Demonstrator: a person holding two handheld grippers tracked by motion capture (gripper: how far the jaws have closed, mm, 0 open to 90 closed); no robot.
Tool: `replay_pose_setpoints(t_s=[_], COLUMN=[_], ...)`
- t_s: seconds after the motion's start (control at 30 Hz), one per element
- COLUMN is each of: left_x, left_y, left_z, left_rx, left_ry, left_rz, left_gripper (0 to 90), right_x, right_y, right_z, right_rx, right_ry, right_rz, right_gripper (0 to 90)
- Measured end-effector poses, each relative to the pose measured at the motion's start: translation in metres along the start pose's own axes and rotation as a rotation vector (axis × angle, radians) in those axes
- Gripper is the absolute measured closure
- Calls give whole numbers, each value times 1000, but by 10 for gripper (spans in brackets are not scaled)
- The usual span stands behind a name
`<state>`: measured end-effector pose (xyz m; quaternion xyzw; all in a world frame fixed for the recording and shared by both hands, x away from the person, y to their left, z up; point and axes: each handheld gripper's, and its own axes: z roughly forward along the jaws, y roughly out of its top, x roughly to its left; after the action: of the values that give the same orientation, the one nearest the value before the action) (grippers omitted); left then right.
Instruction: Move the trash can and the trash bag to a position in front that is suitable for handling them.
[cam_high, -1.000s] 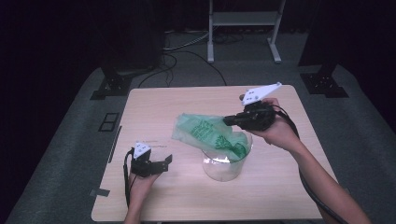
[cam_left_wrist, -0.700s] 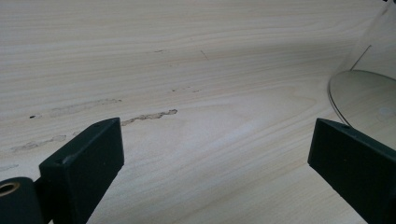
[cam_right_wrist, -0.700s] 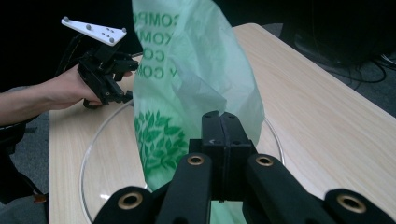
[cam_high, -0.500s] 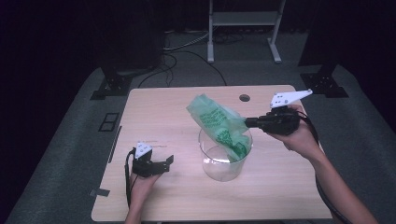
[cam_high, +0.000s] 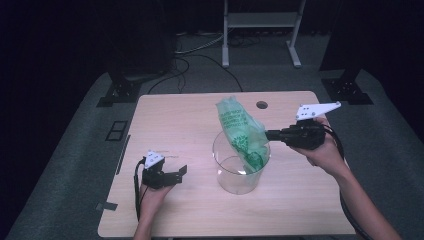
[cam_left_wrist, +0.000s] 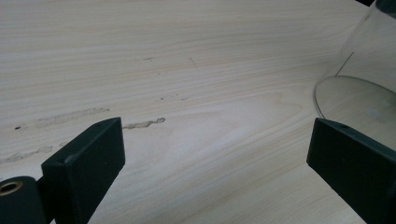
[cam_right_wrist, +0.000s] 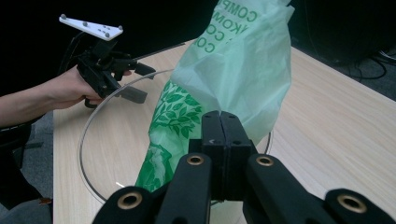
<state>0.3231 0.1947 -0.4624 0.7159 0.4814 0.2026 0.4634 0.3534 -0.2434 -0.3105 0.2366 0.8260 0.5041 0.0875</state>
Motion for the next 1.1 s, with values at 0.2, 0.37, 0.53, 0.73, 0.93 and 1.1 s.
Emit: replay_pose_setpoints(t_s=[0.2,0.37,0.53,0.73,0.93,1.1], left_x=[-4,-10,-18,-25,-32,-39], left_y=[19,47,72,92,110,126], left_z=[-1,-3,-3,2,6,10], left_rx=[-24,-31,-39,-37,-34,-38], left_ry=[-36,-58,-92,-126,-172,-219], left_rz=[10,63,92,111,117,118], left_gripper=[34,35,36,41,49,60], right_x=[2,2,1,-1,-4,-6], right_y=[1,0,-2,-4,-6,-6], right_z=[-1,-1,3,4,5,4], right_rx=[1,1,9,15,20,20], right_ry=[-1,0,3,-4,-8,-13], right_rz=[-7,-6,-3,1,4,8], right_gripper=[900,897,898,898,898,898])
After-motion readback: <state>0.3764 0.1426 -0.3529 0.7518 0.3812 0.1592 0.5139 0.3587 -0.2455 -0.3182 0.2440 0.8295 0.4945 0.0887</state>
